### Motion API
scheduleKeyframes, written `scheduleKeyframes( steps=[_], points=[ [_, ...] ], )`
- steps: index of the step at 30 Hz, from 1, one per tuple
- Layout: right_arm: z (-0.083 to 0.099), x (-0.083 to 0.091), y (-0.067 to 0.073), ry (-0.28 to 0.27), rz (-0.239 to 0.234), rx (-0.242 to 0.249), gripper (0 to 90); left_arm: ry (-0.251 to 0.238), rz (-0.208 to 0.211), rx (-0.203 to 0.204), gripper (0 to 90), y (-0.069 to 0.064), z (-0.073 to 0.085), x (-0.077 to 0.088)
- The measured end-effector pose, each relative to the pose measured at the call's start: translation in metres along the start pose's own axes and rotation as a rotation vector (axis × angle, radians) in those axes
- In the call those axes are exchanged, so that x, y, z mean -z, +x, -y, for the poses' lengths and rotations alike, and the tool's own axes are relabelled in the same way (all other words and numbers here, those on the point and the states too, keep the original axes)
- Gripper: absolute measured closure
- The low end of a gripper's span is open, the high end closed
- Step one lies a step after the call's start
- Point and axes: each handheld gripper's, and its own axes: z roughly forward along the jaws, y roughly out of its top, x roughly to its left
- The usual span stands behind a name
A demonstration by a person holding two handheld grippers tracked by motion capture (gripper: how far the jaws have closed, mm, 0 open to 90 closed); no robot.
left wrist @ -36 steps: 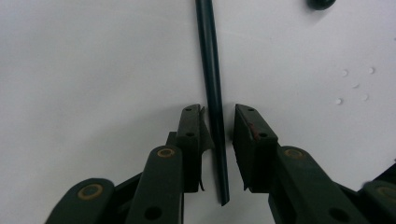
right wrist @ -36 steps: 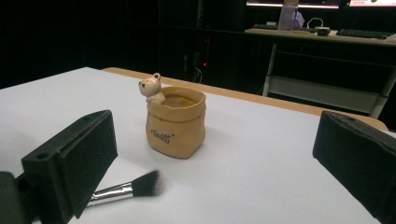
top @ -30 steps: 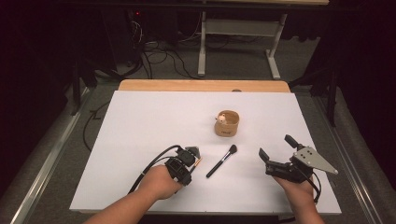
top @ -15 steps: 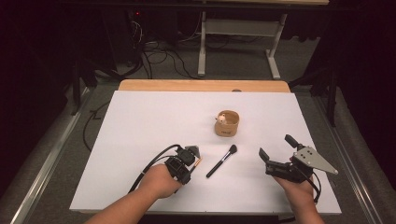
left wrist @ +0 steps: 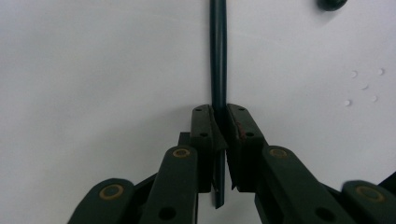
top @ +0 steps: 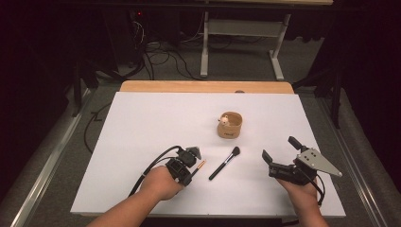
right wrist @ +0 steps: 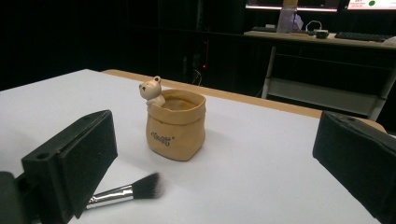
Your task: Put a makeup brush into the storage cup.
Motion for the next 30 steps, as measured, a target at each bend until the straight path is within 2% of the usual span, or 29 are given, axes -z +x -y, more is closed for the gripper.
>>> scheduleKeyframes(
  steps=[8,11,30],
  points=[
    [-0.0002,0.0002,0.0004,-0.003,-0.004,-0.001,1.4,-0.01,0.009,0.016,83.5,0.0016,0.0013,0.0],
    [-0.0003,0.0,0.0006,-0.005,-0.004,0.002,1.4,-0.026,0.027,0.037,83.6,0.0041,0.0034,0.0],
    [-0.0001,0.0006,-0.0016,-0.006,-0.002,-0.001,1.4,-0.04,0.032,0.035,84.6,0.0056,0.0042,0.0014]
  ],
)
